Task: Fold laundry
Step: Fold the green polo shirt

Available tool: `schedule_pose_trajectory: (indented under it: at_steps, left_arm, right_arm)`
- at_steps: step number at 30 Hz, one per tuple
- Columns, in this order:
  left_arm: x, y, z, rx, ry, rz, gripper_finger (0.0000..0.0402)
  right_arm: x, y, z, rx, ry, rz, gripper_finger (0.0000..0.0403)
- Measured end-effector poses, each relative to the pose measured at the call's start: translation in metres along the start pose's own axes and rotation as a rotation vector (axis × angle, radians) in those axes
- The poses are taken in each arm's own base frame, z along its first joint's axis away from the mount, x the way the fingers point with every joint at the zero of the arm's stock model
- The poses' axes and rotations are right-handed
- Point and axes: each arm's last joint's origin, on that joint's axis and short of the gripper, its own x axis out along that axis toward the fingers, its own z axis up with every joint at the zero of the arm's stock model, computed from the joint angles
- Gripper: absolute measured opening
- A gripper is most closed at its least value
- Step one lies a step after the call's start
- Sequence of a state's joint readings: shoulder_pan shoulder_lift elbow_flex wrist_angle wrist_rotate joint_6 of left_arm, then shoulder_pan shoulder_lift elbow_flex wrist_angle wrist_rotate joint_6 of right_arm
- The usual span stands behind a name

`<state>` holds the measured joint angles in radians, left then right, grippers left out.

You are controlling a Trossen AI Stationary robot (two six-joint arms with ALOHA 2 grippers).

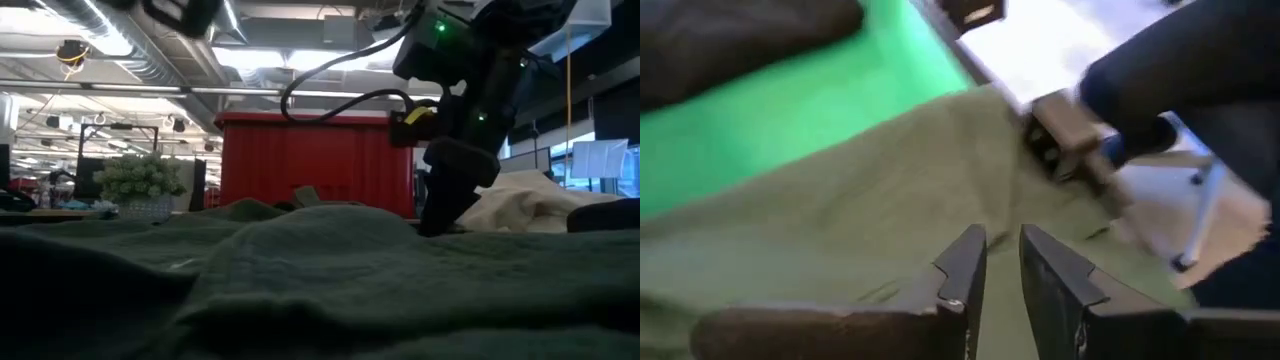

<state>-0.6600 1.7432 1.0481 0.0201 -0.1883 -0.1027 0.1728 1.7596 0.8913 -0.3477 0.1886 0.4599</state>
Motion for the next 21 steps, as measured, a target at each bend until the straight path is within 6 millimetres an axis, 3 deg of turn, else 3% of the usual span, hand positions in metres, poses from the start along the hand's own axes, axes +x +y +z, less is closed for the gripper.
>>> schedule_pose_trajectory:
  at_steps: [11, 21]
  left_arm:
    - [0.0, 0.003, -0.006, -0.074, 0.054, 0.067, 0.006]
    - [0.0, 0.006, -0.008, -0.109, 0.057, 0.164, 0.006]
  right_arm:
    - [-0.002, 0.001, -0.004, -0.011, 0.073, 0.073, 0.0002]
    - [-0.037, 0.0, 0.001, -0.005, -0.014, 0.127, 0.0003]
